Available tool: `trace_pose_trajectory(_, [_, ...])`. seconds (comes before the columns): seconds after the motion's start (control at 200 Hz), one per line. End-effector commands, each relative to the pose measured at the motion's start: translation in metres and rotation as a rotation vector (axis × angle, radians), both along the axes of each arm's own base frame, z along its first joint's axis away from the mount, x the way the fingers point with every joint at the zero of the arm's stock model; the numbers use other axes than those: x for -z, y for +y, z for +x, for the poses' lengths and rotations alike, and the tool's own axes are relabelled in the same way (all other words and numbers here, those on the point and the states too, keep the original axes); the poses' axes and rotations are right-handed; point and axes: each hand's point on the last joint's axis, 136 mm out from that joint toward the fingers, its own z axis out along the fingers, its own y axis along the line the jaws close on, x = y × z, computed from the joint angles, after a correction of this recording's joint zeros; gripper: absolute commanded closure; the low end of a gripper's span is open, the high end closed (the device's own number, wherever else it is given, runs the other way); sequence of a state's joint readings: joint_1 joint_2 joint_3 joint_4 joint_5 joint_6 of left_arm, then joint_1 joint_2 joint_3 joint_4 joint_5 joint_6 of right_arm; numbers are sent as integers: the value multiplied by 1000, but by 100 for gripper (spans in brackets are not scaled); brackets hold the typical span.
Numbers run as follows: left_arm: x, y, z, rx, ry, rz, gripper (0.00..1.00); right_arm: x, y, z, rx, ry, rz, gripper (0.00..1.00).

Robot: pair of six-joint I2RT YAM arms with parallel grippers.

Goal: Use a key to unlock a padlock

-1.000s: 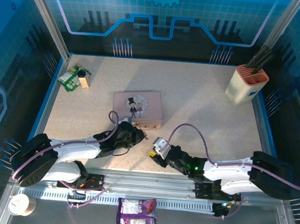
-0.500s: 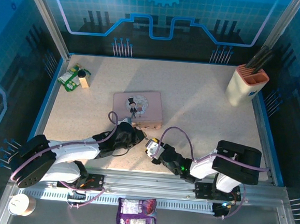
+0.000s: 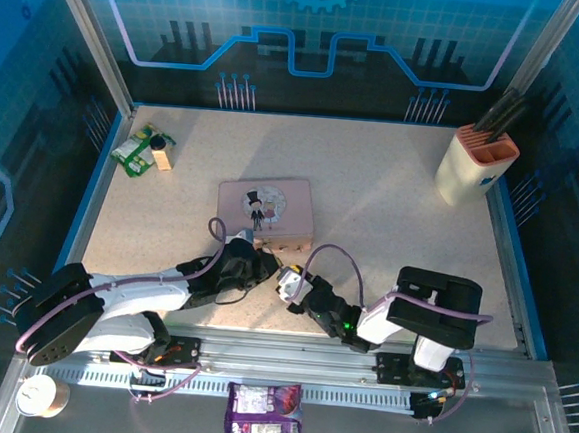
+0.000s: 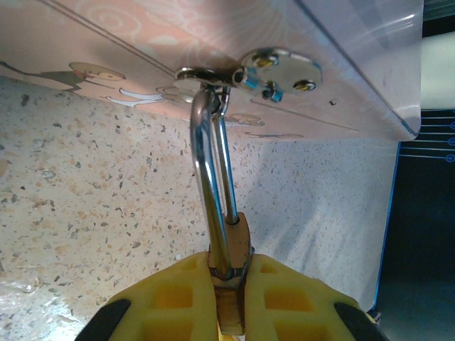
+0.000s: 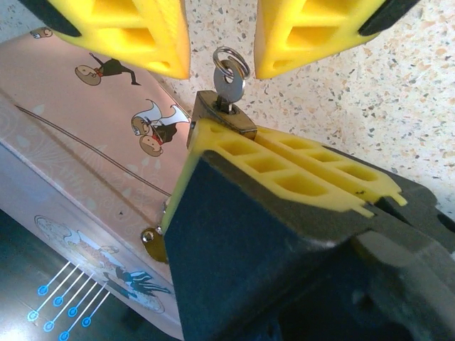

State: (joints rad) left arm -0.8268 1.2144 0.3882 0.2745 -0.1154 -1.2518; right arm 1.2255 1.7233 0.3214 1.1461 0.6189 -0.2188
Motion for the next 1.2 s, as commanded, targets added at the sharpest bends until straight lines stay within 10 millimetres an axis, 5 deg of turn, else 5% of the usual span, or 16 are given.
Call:
trace_pose_trajectory(0.0, [-30,-12,5,24,-93,-83,100,-14,10,1,8,-39,63,72])
trace_pose_trajectory(0.836, [-35,-15,4,29,-101,-82,100,-11,11,10,89,29,174,88])
trace_pose_trajectory(1.196, [-40,-14,11,24,-140,-41,100,-10,7,6,156,351,473,98])
